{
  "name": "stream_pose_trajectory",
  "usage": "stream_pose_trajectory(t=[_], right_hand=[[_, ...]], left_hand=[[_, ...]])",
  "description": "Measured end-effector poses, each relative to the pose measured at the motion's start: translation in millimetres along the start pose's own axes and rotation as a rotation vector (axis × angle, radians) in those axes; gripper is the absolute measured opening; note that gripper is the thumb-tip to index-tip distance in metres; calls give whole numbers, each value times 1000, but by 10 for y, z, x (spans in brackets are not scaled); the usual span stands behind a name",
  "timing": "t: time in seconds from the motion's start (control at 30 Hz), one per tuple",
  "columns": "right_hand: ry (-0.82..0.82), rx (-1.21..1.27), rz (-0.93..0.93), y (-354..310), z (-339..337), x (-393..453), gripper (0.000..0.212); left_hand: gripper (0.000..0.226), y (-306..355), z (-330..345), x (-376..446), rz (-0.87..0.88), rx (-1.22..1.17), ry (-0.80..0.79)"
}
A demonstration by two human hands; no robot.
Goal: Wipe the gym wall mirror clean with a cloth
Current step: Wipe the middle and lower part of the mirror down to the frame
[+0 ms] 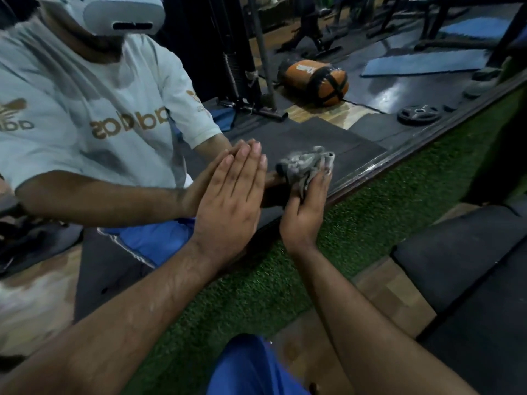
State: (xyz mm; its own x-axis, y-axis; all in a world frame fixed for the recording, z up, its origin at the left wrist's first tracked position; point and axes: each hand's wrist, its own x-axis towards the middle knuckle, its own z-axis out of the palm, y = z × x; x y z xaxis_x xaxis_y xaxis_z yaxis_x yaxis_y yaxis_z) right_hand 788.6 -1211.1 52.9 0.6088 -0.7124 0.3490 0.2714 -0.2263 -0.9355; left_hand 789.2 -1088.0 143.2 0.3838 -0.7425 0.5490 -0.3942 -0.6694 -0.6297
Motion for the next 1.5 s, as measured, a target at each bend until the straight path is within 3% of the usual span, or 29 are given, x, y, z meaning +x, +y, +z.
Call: stream_pose_trajectory(t=[0.07,0.1,0.2,0.27,0.43,0.57,0.67,0.77,0.9,0.97,1.07,1.2,1.33,1.5], right_hand=[[94,147,237,-307,114,106,78],[111,174,259,-411,149,175,79],[32,52,-113,-270,139,204,77],[-3,-65,-217,28,57,148,76],[183,161,231,-210,113,297,75],[97,49,-101,-144,127,280,70],[168,103,109,137,96,262,71],[248,288,294,-22,102,488,76],[135,293,130,29,-20,456,69],[139,240,185,180,-89,403,70],[196,350,339,83,-94,611,70],[129,214,172,104,-181,682,72],[232,181,326,163,-219,744,73],[227,167,182,188,-353,1011,61]], left_hand=[[69,4,5,85,11,-27,7],[68,1,4,137,14,-29,17],[60,-12,-8,297,31,-38,43],[59,19,-3,349,55,-37,43],[58,53,34,357,117,-47,17],[57,23,60,372,121,-123,61],[55,45,75,368,132,-190,48],[55,69,39,422,181,-220,-11],[59,64,12,511,245,-210,-57],[59,94,14,564,269,-217,-79],[59,183,49,665,303,-199,-122],[58,266,89,755,298,-264,-139],[56,349,107,818,280,-334,-157],[53,564,160,925,257,-370,-176]])
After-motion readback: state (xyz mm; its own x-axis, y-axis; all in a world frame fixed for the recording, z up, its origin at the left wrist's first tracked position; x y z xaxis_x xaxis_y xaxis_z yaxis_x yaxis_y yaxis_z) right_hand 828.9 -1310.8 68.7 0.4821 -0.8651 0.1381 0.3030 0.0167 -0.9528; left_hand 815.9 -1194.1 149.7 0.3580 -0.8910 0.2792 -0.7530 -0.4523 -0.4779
